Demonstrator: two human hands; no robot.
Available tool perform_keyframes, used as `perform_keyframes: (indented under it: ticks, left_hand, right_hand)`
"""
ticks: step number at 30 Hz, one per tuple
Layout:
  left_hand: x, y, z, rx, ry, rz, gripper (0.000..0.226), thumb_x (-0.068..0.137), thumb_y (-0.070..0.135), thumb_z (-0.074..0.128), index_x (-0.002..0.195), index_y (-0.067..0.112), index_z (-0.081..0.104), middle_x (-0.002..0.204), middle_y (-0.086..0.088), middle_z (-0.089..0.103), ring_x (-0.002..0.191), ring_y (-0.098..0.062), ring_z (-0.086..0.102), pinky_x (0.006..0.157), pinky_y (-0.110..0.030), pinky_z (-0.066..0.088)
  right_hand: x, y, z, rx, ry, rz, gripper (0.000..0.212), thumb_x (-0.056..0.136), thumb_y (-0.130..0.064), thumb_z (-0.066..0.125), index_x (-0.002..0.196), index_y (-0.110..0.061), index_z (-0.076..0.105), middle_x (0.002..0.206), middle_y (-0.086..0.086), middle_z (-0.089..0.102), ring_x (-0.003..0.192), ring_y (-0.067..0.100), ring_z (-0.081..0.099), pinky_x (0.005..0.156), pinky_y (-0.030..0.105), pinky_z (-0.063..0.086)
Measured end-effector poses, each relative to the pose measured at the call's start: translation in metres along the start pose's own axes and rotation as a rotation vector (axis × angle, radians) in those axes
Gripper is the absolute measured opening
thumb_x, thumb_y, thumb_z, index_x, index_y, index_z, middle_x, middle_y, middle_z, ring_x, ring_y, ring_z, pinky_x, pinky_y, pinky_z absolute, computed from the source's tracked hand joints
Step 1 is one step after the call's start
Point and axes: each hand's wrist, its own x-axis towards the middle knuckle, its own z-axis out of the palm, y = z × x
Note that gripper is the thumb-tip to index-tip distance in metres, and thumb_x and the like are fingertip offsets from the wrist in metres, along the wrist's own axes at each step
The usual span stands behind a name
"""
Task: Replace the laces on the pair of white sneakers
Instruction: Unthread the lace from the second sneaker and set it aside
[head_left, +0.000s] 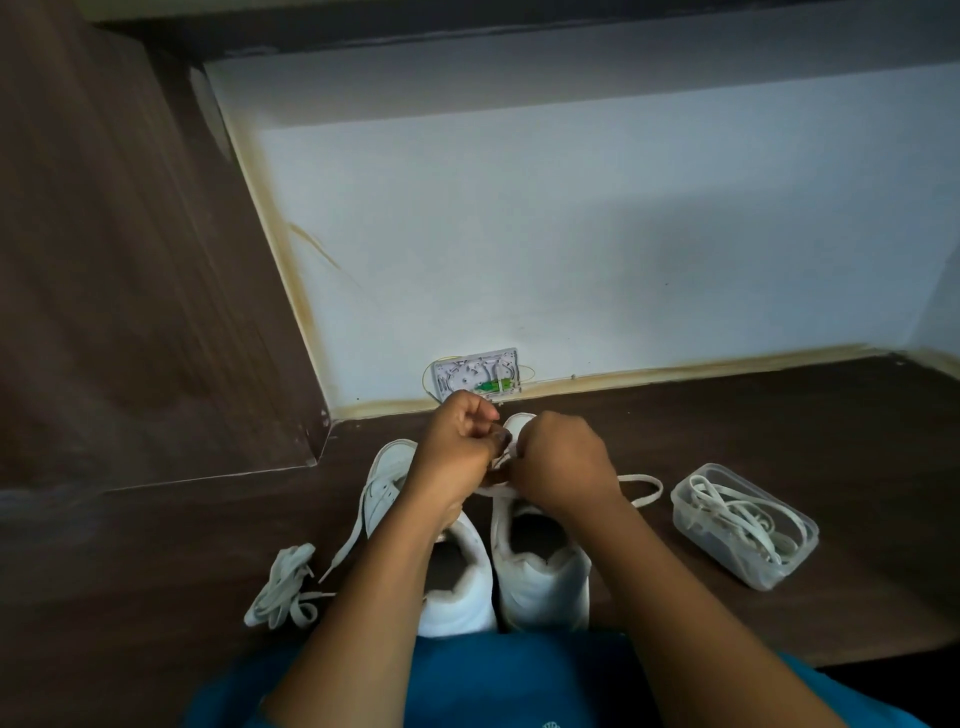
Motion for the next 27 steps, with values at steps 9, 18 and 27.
perform_keyframes:
  ticks: [9,18,27]
  left_hand:
    - [-0.002,-0.003,-0.014,0.446,-0.243,0.006,0.029,0.077,-0.006,0.064,0.067,0.021,0.063,0.053,0.009,0.059,0.042,0.002,0.047,0.049,-0.018,0.035]
    - [-0.005,0.000,0.003,0.199,-0.017,0.016,0.032,0.089,-0.003,0.053,0.066,0.019,0.058,0.069,-0.006,0.058,0.070,-0.022,0.054,0.075,-0.054,0.052]
    - [-0.004,0.005,-0.006,0.153,-0.151,-0.037,0.038,0.081,-0.014,0.052,0.076,0.020,0.070,0.080,-0.004,0.070,0.079,-0.023,0.065,0.078,-0.039,0.054]
  right_hand:
    - [0.005,0.001,-0.008,1.005,-0.012,0.468,0.035,0.088,-0.022,0.065,0.059,-0.010,0.050,0.042,0.000,0.036,0.038,0.012,0.030,0.046,0.023,0.027]
    - [0.003,0.010,-0.025,0.946,-0.277,0.260,0.028,0.067,0.016,0.065,0.078,-0.008,0.060,0.073,0.020,0.059,0.058,0.024,0.053,0.052,0.031,0.043]
    - [0.009,0.003,-0.016,0.699,0.094,0.119,0.028,0.074,0.002,0.065,0.064,-0.022,0.053,0.069,0.001,0.065,0.070,0.019,0.061,0.067,0.031,0.048]
